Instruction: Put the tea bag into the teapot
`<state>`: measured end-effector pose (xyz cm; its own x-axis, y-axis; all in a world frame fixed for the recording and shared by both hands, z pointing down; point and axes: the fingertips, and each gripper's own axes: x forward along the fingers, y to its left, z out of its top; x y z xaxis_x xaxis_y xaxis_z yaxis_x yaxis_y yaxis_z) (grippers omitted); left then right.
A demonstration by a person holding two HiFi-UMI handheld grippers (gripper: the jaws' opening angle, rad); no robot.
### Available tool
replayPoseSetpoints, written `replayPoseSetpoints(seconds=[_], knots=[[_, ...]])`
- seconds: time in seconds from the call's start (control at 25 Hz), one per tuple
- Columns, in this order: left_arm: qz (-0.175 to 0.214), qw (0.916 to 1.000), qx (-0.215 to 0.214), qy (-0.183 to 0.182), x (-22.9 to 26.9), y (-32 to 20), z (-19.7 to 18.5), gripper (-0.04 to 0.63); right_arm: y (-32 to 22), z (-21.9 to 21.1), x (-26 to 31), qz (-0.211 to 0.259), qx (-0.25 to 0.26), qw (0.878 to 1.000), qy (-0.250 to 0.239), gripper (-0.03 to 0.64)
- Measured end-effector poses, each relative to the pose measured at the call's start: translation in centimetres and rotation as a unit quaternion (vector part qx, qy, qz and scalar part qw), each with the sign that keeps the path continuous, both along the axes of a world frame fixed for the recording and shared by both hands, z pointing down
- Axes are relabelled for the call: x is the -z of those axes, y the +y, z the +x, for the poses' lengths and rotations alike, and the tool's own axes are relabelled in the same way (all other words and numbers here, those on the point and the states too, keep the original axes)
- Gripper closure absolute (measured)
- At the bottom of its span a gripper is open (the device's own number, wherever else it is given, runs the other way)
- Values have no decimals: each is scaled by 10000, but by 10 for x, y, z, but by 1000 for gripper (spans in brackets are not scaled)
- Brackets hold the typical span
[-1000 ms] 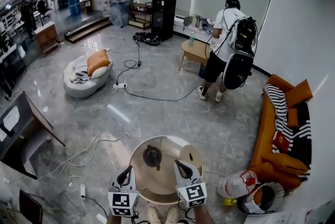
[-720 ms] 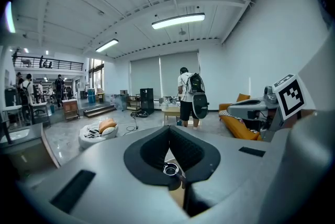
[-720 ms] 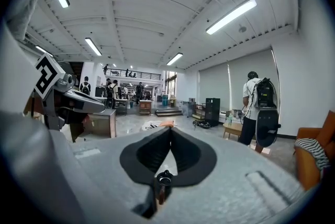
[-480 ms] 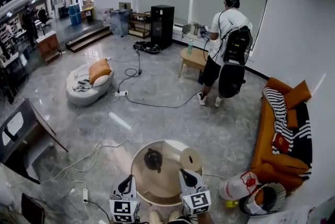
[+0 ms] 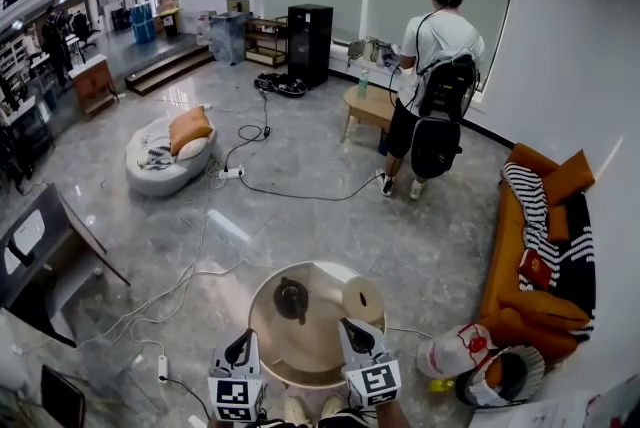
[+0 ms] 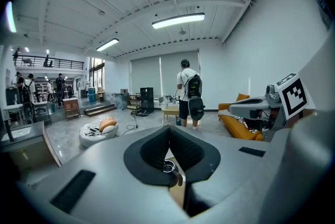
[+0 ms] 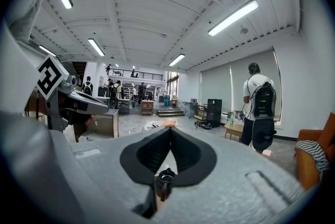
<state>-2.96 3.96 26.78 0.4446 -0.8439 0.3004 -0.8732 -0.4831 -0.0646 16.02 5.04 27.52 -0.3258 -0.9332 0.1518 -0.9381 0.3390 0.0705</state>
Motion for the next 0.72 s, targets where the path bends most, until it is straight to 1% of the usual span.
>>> replayPoseSetpoints(seconds=[0.4,0.72], knots=[[-21,10000,-28,29,0,-1,11,578,-1,5,-2,-57,28,10000,-77,617],[-8,10000,-18,39,-3,0,6,578,2,2,-6,-92,32,9999,-97,617]])
